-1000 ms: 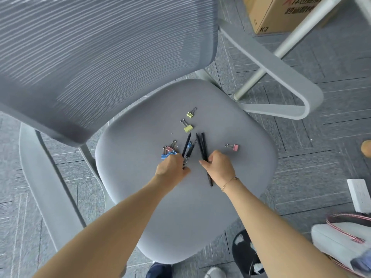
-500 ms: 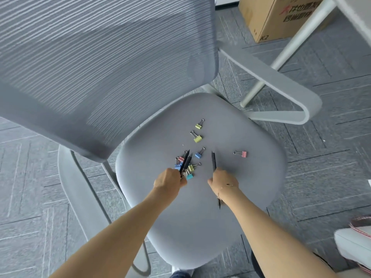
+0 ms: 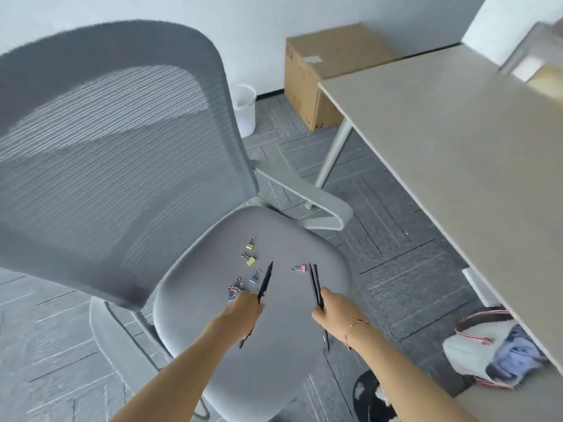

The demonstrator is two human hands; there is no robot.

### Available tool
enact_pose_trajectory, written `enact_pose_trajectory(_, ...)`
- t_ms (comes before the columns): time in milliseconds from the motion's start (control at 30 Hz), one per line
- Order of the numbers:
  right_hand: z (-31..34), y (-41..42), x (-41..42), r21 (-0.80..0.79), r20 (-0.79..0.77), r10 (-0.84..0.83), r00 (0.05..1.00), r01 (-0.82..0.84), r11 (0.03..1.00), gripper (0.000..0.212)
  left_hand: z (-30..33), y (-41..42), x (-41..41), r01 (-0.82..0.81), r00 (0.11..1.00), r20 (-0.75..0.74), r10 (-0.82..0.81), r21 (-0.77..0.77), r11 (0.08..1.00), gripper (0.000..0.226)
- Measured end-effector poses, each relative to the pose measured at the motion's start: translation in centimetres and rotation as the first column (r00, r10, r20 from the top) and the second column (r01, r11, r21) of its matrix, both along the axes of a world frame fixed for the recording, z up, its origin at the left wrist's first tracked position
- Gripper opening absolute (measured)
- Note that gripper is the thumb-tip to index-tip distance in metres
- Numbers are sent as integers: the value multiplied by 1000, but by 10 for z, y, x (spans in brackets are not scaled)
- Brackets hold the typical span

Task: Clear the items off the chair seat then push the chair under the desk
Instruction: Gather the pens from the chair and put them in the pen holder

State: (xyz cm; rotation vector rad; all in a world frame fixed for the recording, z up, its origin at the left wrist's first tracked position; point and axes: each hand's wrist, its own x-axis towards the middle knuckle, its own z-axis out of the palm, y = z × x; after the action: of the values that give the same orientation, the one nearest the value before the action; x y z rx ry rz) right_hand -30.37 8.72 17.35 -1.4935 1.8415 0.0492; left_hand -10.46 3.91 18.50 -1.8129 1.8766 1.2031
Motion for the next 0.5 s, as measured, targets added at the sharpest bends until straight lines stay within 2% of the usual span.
enact_pose_trajectory(167, 76, 45, -38, -42, -32, -103, 994, 102, 994, 13, 68, 16, -34, 142, 989, -40, -145, -60, 988, 37)
enact_pose_trajectory(267, 117, 68, -56, -95, -27, -234, 972, 230, 969, 29, 100, 24, -59, 158, 987, -25, -162, -105, 982, 25)
enact_pose_trajectory(367, 150, 89, -70, -136, -26, -301, 953, 295, 946, 18, 129, 34, -86, 263, 955, -90, -283, -183, 947, 23)
enact_pose_trajectory(433, 169, 105, -77, -144, -25, -331, 943, 324, 935, 23, 150, 40, -104, 317, 938, -64, -340, -237, 918, 26)
enact_pose_trajectory(500, 188, 121, -86, -162, -30, -363, 931, 354, 921, 23, 168, 46, -124, 319, 930, -100, -352, -254, 913, 29)
